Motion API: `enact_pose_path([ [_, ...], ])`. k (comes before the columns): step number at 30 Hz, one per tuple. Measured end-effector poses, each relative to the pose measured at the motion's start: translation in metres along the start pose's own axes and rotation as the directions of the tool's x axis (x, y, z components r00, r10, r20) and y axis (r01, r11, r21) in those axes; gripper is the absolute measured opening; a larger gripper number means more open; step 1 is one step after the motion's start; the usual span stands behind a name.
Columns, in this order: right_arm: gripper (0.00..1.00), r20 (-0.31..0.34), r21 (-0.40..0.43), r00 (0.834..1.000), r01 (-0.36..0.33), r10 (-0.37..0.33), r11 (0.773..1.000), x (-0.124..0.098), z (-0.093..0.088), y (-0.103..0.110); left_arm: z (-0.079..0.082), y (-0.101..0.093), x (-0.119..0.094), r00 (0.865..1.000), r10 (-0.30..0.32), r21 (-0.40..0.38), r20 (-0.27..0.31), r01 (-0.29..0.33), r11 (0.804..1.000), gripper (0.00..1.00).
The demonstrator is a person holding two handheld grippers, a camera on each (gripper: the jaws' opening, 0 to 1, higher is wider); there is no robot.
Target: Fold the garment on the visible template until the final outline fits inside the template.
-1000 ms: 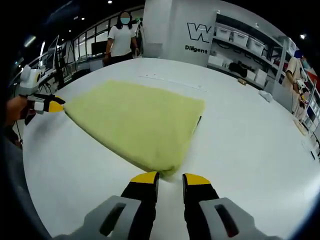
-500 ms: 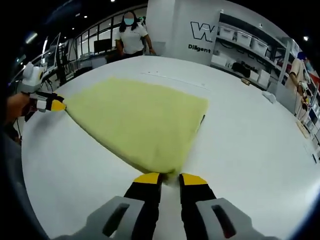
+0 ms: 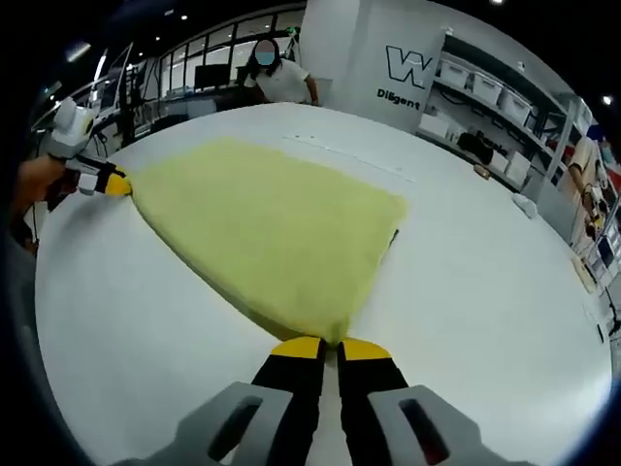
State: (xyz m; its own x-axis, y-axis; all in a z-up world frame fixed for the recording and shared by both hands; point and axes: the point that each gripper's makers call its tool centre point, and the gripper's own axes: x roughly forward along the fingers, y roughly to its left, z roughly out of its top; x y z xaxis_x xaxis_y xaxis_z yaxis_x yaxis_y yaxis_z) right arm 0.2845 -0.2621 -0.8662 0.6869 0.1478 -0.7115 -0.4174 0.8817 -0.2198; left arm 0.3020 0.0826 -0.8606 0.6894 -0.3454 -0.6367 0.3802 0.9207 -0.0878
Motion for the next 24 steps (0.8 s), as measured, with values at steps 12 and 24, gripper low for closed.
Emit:
enact_pose_path([
  [12,0.00,0.046,0.187,0.999,0.018,-0.027,0.982,-0.011,0.002,-0.016,0.000,0.000,-0.001,1.000,0.001,0.000,0.000,-0.001,1.000,0.03],
  [24,0.14,0.109,0.262,0.994,-0.037,0.008,0.964,-0.008,0.023,-0.002,0.000,0.001,-0.001,1.000,-0.002,-0.008,-0.001,0.002,1.000,0.05],
])
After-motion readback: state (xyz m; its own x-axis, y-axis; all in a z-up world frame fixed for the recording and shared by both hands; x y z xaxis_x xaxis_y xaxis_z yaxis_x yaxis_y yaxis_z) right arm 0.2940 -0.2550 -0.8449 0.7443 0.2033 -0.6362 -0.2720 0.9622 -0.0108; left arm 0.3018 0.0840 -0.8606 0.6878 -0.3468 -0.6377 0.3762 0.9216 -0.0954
